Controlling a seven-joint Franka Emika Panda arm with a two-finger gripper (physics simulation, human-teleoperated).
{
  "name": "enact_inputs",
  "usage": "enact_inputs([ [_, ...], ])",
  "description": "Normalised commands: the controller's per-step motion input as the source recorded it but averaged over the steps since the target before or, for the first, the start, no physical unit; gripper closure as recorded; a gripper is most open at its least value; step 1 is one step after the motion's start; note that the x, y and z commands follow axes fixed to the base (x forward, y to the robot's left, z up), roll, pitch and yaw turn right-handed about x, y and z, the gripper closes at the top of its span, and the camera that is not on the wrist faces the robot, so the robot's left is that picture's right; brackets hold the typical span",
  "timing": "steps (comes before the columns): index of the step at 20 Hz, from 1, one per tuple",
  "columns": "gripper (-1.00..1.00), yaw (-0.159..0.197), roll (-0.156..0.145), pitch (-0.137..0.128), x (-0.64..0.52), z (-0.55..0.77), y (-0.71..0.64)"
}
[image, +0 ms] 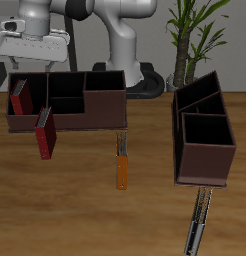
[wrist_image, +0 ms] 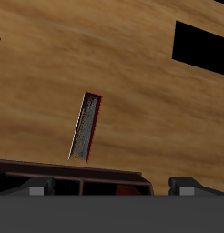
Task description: Place the left red book into the back desk caddy's left compartment and place the right red book into the left desk caddy's right compartment and place the orange book into the left desk caddy's back compartment
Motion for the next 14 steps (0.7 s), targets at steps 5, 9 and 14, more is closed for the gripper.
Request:
enact_inputs([
  [5,-1.00,0.000,-0.012,-0.010,0.36,-0.03,0.23],
  [9,-1.00,-0.014,0.036,0.020,0.41,-0.16,0.12],
  [14,-1.00,-0.042,0.017,0.004,0.25,-0.21,0.03],
])
